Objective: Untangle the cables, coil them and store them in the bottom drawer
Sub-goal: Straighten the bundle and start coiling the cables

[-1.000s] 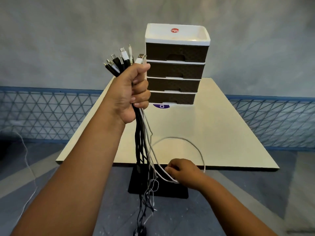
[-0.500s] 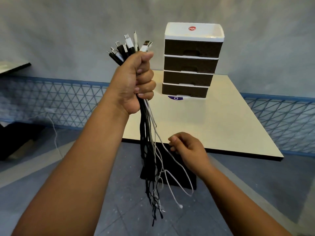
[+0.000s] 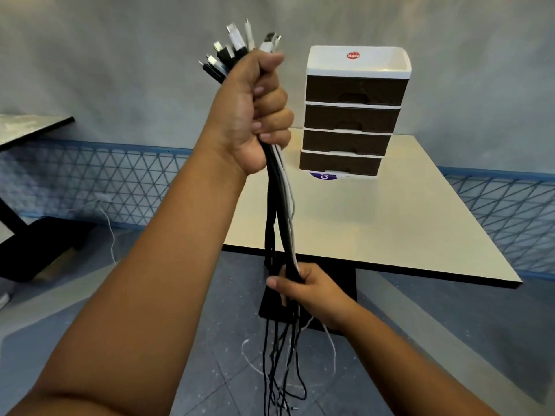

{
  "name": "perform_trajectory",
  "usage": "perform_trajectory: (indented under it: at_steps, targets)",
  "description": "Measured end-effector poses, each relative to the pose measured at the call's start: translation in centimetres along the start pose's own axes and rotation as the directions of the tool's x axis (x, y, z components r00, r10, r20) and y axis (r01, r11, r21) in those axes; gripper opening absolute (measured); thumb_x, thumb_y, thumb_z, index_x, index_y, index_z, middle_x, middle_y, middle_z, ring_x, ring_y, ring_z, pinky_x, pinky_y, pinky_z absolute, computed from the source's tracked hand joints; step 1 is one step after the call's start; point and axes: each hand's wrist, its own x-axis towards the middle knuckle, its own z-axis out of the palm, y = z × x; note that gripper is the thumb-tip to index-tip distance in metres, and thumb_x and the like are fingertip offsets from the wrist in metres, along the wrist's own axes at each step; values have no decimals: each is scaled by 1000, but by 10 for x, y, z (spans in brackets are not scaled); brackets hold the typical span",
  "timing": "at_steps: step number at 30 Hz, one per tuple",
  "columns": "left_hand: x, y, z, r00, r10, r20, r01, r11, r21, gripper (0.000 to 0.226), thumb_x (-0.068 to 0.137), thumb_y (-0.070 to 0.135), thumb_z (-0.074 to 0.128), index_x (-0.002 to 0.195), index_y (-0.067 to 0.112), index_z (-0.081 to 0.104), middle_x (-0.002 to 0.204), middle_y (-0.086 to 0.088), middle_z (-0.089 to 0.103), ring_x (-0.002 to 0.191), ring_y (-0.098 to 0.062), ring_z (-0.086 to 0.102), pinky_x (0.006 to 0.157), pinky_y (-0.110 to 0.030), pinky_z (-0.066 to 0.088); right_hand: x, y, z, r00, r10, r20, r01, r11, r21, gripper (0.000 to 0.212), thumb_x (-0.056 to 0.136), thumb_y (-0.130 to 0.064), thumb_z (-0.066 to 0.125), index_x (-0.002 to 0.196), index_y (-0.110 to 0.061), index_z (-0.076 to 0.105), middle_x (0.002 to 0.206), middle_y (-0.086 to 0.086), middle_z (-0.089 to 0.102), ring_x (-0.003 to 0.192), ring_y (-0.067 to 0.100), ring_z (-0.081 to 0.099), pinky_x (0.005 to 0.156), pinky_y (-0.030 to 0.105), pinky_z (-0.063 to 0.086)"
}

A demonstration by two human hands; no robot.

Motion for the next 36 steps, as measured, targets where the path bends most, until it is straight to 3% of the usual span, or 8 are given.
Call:
perform_trajectory:
  at_steps: [6, 14, 19, 23, 26, 30, 32, 36]
  targets:
    - [5, 13, -6, 997, 71, -35, -70, 997, 40, 49, 96, 27, 48, 50, 22, 31, 39, 9, 23, 33, -6, 16, 34, -16, 19, 3, 36, -3, 996, 92, 19, -90, 991, -95, 39, 88, -35, 71, 74, -6, 50, 66, 2, 49, 60, 12, 51, 61, 21, 44]
    - [9, 40, -7, 985, 158, 72, -157, 987, -19, 50, 99, 26, 44, 50, 22, 34, 39, 10, 24, 33, -5, 17, 34, -16, 21, -12, 97, -32, 942, 332, 45, -294, 885, -361, 31, 83, -32, 76, 109, -23, 62, 107, -2, 66, 100, 11, 64, 98, 39, 52]
    - [14, 18, -1, 996, 80, 43, -82, 994, 66, 48, 97, 26, 46, 52, 23, 29, 38, 10, 21, 33, -6, 15, 34, -15, 18, 0, 5, -59, 991, 76, -112, -103, 962, -253, 75, 60, -64, 81, 125, -38, 54, 129, -11, 59, 115, 9, 60, 98, 37, 53]
    - [19, -4, 13, 999, -17, 41, 14, 997, 82, 49, 96, 27, 47, 53, 23, 25, 39, 9, 18, 33, -7, 12, 35, -14, 13, 13, -87, -52, 853, -395, -341, 358, 919, -168, 33, 88, -27, 71, 118, -19, 61, 111, -3, 66, 97, 7, 64, 82, 26, 55]
    - [22, -14, 23, 999, -37, 37, 32, 991, 128, 49, 96, 26, 47, 52, 24, 24, 41, 8, 16, 35, -8, 9, 38, -15, 10, 26, -106, -43, 786, -456, -418, 416, 890, -187, 9, 88, -16, 60, 96, -13, 63, 84, 9, 64, 76, 17, 58, 70, 40, 51]
    - [26, -18, 26, 999, -33, 15, 30, 990, 135, 50, 95, 26, 48, 52, 24, 25, 42, 8, 15, 36, -9, 9, 39, -15, 11, 33, -89, -41, 791, -423, -442, 371, 906, -203, 11, 81, -24, 54, 83, -14, 59, 74, 16, 58, 67, 32, 52, 63, 44, 47]
    - [26, -16, 23, 1000, -23, 11, 22, 996, 88, 50, 95, 26, 48, 51, 24, 25, 41, 8, 15, 35, -8, 10, 37, -14, 11, 33, -66, -42, 832, -383, -401, 286, 916, -282, 6, 82, -21, 53, 79, -20, 57, 65, 0, 55, 60, 20, 49, 58, 35, 42]
    - [27, 4, 17, 995, 91, 49, -91, 996, -5, 47, 95, 24, 48, 53, 23, 28, 39, 10, 21, 33, -6, 15, 34, -15, 17, 22, 22, -40, 963, -4, -268, -91, 936, -340, 10, 92, -18, 52, 83, -14, 56, 68, -2, 56, 58, 11, 47, 60, 41, 45]
